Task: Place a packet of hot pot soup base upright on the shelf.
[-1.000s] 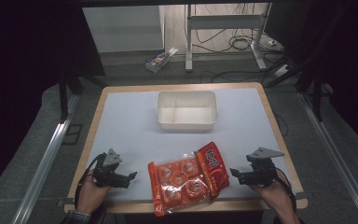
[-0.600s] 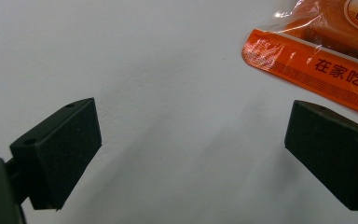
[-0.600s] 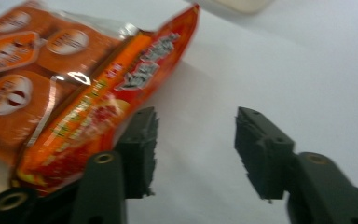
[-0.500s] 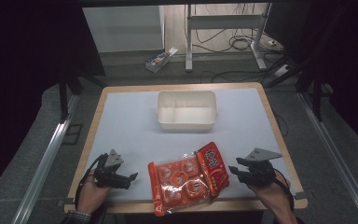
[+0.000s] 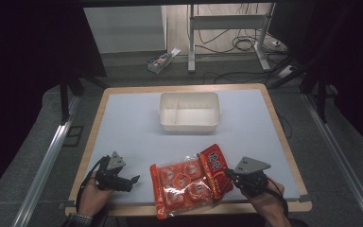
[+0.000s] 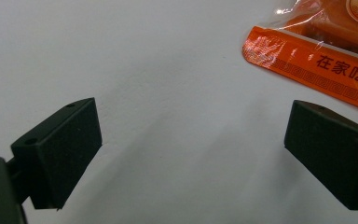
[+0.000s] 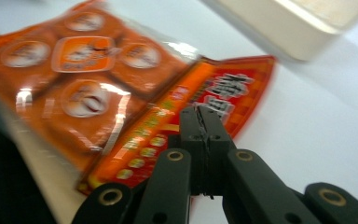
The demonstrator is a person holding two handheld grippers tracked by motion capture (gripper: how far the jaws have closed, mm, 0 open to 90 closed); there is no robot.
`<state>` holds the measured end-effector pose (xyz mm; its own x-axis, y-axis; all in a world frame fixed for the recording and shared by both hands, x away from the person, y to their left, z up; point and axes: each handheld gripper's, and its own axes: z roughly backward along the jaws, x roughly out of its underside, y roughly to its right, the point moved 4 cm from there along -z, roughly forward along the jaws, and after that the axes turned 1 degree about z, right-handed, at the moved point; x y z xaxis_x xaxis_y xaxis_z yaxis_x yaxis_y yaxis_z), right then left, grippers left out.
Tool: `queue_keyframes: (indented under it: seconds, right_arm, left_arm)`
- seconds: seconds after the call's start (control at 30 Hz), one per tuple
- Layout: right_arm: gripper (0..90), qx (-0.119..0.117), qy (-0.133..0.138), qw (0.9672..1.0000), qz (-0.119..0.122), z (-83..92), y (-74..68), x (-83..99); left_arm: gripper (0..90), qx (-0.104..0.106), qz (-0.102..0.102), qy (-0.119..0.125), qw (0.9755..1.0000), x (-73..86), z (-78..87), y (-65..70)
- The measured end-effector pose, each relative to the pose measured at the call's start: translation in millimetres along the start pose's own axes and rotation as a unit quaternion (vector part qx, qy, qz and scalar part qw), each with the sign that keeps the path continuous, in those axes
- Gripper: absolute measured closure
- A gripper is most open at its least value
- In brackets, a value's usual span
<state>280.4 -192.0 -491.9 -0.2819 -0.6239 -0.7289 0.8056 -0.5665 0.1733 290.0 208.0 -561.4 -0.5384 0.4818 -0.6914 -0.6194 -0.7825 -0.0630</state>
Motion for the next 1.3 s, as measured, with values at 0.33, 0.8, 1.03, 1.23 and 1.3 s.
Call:
queue_keyframes:
  seconds: [0.33, 0.8, 1.03, 1.23, 1.3]
  right_arm:
    - [88.9, -0.082, -0.044, 0.9956, 0.014, -28.6, -29.8, 2.6]
    - [89.2, -0.158, -0.082, 0.9822, 0.059, -47.1, -62.3, 14.5]
    - [89.3, -0.161, -0.083, 0.9818, 0.057, -49.4, -57.5, 12.6]
    - [89.4, -0.163, -0.085, 0.9817, 0.05, -51.5, -53.2, 10.7]
    - [89.4, -0.158, -0.088, 0.9823, 0.048, -51.7, -52.5, 9.9]
  left_arm:
    - [3.9, -0.001, -0.001, -0.002, 1.0, 0.3, -0.1, 0.8]
    - [4.0, -0.001, -0.006, -0.004, 1.0, 0.0, -0.6, 2.1]
    - [4.1, -0.002, -0.005, -0.002, 1.0, -0.1, -0.7, 2.3]
    - [4.1, -0.002, -0.005, -0.003, 1.0, -0.1, -0.7, 2.4]
    - [4.1, -0.002, -0.007, -0.003, 1.0, 0.0, -0.5, 2.4]
